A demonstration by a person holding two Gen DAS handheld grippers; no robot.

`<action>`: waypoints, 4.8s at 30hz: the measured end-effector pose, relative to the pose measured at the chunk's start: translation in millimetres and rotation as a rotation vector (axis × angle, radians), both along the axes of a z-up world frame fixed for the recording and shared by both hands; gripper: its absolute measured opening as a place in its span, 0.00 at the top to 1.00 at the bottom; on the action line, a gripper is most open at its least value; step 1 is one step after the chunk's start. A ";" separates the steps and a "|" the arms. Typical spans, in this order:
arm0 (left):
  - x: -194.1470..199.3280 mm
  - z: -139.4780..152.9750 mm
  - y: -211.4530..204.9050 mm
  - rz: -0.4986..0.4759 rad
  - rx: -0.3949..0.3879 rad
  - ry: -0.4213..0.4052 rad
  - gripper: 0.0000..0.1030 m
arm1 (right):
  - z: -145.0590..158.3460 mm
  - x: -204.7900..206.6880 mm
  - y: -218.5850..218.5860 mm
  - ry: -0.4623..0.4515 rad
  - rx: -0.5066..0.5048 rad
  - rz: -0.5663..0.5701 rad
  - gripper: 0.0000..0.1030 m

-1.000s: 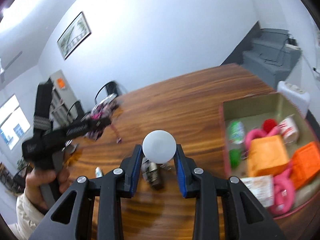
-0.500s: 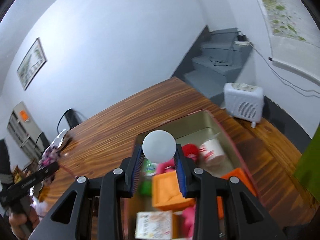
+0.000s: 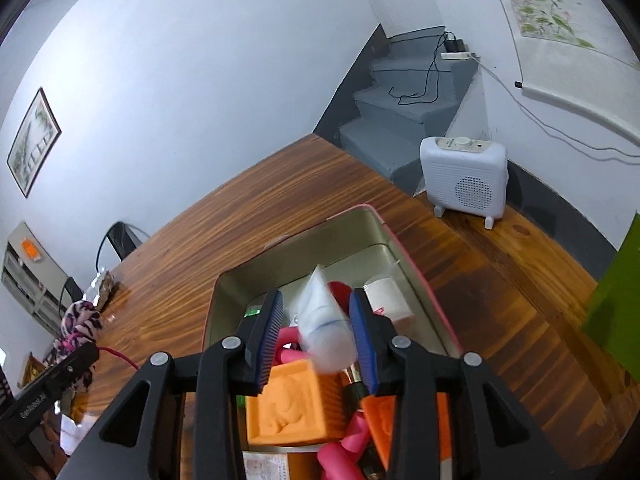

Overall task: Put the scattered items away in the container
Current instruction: 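Open the right tool to drop the white tube while the left tool drops the plush into the tin, then move both open tools back over the remaining items on the table, then grasp the green-capped toothpaste tube with the left tool, then grasp the brown bottle in the silver clip with the right tool while left holds toothpaste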

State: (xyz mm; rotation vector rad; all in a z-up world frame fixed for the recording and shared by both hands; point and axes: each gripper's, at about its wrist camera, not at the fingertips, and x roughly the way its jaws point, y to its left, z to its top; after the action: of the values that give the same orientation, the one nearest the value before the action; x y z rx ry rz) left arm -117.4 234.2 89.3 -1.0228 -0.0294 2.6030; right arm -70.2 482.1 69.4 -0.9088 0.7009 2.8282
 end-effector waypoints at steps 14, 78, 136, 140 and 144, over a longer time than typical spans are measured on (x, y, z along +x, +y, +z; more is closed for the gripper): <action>-3.7 1.3 71.7 -0.128 -0.026 -0.017 0.58 | 7.3 31.0 13.9 0.067 -0.029 -0.121 0.35; 70.1 -85.5 -213.3 0.396 0.010 -0.147 0.18 | -43.7 37.6 -224.4 0.044 0.374 0.538 0.24; 74.2 -83.4 -202.3 0.287 0.008 -0.103 0.80 | -78.9 -2.3 -242.1 -0.191 0.205 0.607 0.59; 75.1 -82.6 -201.4 0.285 0.011 -0.100 0.80 | -78.4 -6.5 -223.6 -0.201 0.090 0.556 0.59; 76.3 -82.4 -200.5 0.285 0.016 -0.101 0.80 | -77.4 -7.9 -217.1 -0.205 0.080 0.505 0.59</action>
State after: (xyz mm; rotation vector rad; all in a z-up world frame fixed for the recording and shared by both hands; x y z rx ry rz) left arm -41.2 33.7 6.9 -1.2233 -0.2367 2.7930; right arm -78.2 265.0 -7.9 -1.5187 0.3675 3.0742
